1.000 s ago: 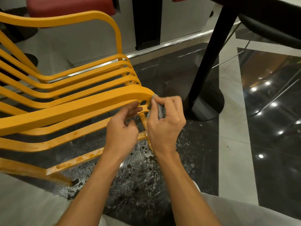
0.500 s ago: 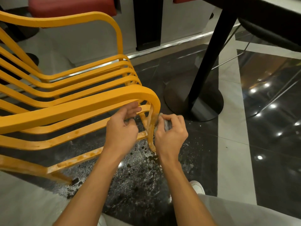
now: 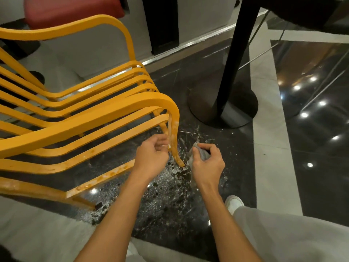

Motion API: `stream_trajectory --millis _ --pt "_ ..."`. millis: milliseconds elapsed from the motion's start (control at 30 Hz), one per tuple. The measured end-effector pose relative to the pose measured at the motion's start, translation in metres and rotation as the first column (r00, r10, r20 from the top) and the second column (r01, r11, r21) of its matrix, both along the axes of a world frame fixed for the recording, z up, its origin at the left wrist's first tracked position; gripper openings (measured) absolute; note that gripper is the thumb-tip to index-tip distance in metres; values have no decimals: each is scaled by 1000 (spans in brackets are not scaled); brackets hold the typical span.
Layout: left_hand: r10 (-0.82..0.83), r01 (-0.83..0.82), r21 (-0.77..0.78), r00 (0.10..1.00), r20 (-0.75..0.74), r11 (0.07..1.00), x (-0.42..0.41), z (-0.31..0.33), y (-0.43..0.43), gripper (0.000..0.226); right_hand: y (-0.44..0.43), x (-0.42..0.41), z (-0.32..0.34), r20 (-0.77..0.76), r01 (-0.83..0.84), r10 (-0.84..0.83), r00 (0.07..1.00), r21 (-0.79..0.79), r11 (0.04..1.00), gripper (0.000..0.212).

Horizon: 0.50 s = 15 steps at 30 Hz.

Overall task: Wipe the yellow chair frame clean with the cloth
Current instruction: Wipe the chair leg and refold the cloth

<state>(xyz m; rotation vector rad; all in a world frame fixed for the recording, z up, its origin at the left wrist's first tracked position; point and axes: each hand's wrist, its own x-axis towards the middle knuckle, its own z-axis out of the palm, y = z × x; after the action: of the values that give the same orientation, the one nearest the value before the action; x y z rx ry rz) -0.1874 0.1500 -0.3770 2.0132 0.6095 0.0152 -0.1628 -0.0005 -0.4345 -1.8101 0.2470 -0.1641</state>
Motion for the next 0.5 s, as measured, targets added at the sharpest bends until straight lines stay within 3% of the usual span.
stream_trajectory --millis 233,500 --pt "99 -113 -56 974 -206 992 -12 -86 -25 28 -5 1 -45 -249 -33 61 967 115 993 13" --pt "232 -277 -111 923 -308 954 3 -178 -30 30 9 23 -142 -416 25 62 907 199 980 14"
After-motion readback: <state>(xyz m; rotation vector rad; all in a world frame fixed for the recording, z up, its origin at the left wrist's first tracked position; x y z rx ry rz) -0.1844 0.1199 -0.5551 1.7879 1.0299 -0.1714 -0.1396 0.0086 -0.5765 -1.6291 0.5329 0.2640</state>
